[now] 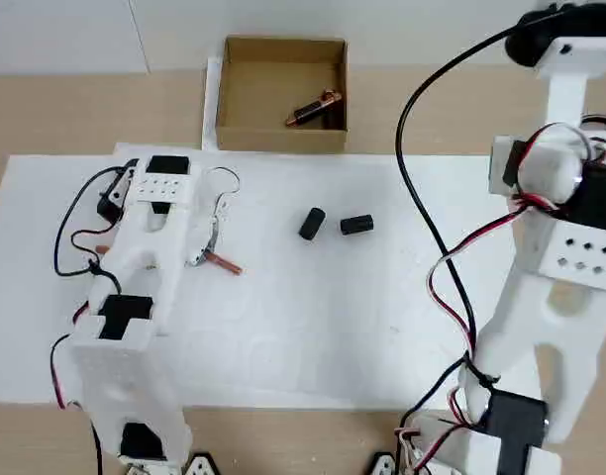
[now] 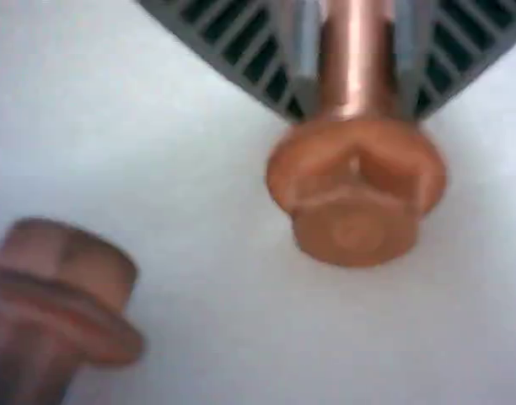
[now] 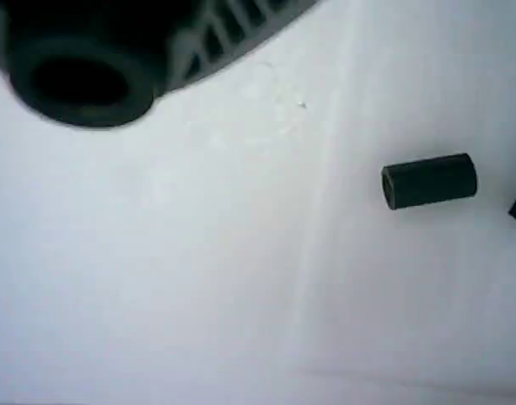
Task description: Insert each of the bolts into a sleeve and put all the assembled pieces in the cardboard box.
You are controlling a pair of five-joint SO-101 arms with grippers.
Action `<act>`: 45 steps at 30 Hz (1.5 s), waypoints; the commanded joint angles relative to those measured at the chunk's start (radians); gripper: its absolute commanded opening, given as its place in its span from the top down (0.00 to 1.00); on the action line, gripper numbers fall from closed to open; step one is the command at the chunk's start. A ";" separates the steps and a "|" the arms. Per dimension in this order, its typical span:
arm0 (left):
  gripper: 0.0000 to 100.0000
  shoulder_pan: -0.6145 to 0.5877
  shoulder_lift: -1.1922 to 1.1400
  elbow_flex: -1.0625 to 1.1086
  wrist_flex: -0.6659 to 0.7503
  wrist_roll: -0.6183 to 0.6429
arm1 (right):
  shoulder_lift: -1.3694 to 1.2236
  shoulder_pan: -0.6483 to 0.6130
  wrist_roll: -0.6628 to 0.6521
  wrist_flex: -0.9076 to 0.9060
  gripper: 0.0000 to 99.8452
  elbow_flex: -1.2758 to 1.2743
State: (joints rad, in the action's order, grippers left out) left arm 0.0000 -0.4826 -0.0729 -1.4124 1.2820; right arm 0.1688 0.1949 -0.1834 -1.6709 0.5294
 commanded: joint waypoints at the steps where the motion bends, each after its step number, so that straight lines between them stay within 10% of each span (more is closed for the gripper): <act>1: 1.00 0.031 0.000 -0.064 -0.074 -0.103 | 0.038 0.004 -0.008 0.019 0.99 0.003; 13: 1.00 0.074 0.034 -0.455 -0.342 -0.695 | 0.048 -0.048 -0.008 0.010 0.99 0.003; 23: 1.00 0.135 0.476 -0.415 -0.342 -0.815 | 0.349 -0.101 -0.008 -0.005 1.00 -0.106; 32: 1.00 0.186 0.795 -0.197 -0.322 -0.850 | 0.786 -0.274 -0.003 0.021 1.00 -0.729; 45: 1.00 0.203 1.102 0.159 0.046 -0.852 | 1.276 -0.463 0.000 0.621 1.00 -1.517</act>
State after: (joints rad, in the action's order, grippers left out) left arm 0.1872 0.5485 0.0100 -1.4952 0.4381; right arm 1.3717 -0.2102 -0.1834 -1.1937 -0.8777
